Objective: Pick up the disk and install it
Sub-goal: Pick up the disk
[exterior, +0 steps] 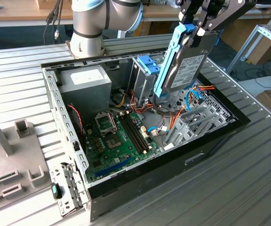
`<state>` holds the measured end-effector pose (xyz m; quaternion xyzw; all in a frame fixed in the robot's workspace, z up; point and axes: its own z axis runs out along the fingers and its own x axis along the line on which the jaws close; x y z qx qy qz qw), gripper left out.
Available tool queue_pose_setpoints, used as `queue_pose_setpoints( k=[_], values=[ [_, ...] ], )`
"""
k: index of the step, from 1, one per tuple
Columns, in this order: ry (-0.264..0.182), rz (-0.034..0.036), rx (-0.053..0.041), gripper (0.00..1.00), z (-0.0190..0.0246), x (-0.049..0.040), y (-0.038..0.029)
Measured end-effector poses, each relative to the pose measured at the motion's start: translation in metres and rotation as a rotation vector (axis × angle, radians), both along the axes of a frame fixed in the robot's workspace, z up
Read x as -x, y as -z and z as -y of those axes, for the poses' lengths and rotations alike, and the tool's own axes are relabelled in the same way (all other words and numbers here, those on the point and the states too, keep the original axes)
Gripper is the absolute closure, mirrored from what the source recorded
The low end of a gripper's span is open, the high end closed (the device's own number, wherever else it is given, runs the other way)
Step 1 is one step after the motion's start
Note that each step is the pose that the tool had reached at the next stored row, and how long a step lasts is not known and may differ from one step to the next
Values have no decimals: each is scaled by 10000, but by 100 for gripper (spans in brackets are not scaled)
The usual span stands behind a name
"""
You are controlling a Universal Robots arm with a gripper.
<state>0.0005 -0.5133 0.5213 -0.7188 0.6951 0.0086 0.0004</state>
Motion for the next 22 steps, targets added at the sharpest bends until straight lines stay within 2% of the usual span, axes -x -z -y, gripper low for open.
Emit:
queue_pose_setpoints(
  k=[9, 11, 12, 15, 17, 19, 20, 21, 22],
  values=[
    [0, 0, 0, 64, -2, -146, 0],
    [0, 0, 0, 64, -3, -217, 0],
    [0, 0, 0, 64, -3, -324, 0],
    [0, 0, 0, 64, -4, -388, 0],
    [0, 0, 0, 64, 4, -401, 0],
    [0, 0, -1, 64, 36, -402, 0],
    [0, 0, -4, 64, 131, -402, -1],
    [-2, 4, -20, 64, 206, -397, 1],
    [-3, 9, -28, 64, 245, -390, 1]
  ],
)
